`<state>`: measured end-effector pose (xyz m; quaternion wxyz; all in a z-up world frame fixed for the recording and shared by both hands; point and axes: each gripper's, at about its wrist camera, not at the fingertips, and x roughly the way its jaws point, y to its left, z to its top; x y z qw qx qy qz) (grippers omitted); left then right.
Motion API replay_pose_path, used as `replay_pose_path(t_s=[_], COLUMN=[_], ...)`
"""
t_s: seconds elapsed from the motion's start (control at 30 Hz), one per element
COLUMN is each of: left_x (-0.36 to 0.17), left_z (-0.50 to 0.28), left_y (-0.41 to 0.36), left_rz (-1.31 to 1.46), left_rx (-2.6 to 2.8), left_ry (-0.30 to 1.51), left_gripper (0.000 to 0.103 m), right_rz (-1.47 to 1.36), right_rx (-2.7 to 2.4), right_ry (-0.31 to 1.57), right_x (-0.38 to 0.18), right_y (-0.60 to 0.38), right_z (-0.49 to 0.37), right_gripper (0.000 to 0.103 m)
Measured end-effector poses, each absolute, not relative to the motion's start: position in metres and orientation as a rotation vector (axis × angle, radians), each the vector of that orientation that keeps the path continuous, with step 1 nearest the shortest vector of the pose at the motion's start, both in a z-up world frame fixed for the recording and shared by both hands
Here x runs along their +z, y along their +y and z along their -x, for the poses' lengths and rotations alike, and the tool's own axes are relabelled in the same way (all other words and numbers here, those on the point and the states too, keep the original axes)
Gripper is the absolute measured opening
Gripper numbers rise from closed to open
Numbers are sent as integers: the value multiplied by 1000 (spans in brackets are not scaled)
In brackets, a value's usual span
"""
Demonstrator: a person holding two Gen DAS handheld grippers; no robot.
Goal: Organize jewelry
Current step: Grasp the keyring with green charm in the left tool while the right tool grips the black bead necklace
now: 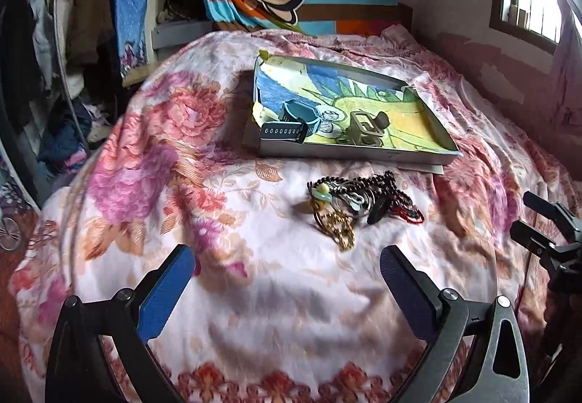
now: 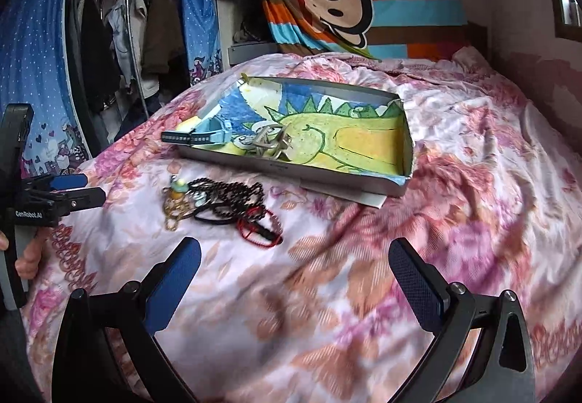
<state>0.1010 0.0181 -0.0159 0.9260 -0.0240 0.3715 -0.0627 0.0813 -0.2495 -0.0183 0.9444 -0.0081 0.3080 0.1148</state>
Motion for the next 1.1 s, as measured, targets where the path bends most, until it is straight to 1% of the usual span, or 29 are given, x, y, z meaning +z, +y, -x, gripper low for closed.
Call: replay_pose_path(t_s=[0.07, 0.13, 0.2, 0.23, 0.3, 0.33, 0.37, 0.4, 0.47, 0.5, 0.53, 0.57, 0.6, 0.67, 0.77, 0.83, 0.97, 1.03, 1.1], left_x=[-20, -26, -32, -35, -41, -44, -47, -48, -50, -51, -52, -53, -54, -57, -60, -63, -69, -69, -70], left_z=[-113, -127, -140, -146, -156, -160, -163, -166, -172, -176, -179, -182, -184, -190, -197, -201, -206, -206, -207], left_y=[22, 25, 27, 28, 27, 26, 24, 22, 18, 15, 12, 9, 9, 7, 10, 13, 11, 8, 7], left_rz=[79, 117, 151, 167, 187, 192, 195, 195, 195, 195, 191, 184, 179, 173, 194, 218, 208, 192, 188], left_rx=[-146, -163, -180, -185, -198, -207, -224, -238, -264, -279, -292, -300, -302, -309, -312, -312, -314, -318, -325], left_ry=[783, 812, 839, 853, 874, 883, 890, 895, 906, 912, 918, 923, 926, 938, 949, 960, 967, 965, 966], left_gripper=[103, 100, 89, 86, 76, 73, 67, 64, 62, 56, 54, 50, 47, 45, 45, 45, 44, 40, 33], right_rz=[17, 14, 4, 0, 0, 3, 8, 12, 20, 23, 25, 26, 24, 15, 1, 8, 30, 15, 3], right_rx=[243, 259, 281, 293, 317, 331, 351, 370, 405, 416, 428, 433, 442, 457, 483, 499, 514, 509, 503], right_ry=[647, 674, 693, 700, 715, 721, 729, 740, 755, 759, 768, 773, 780, 785, 778, 764, 771, 769, 770], right_x=[-24, -32, -37, -40, -45, -47, -50, -52, -58, -59, -62, -63, -64, -67, -69, -70, -77, -78, -78], right_y=[-249, -247, -246, -244, -240, -238, -234, -231, -225, -222, -219, -217, -214, -211, -204, -196, -186, -187, -189], right_z=[-95, -106, -114, -118, -124, -126, -129, -131, -138, -140, -145, -148, -153, -161, -169, -174, -178, -180, -180], right_gripper=[101, 101, 101, 101, 101, 101, 101, 101, 99, 94, 87, 83, 76, 71, 60, 49, 45, 37, 31])
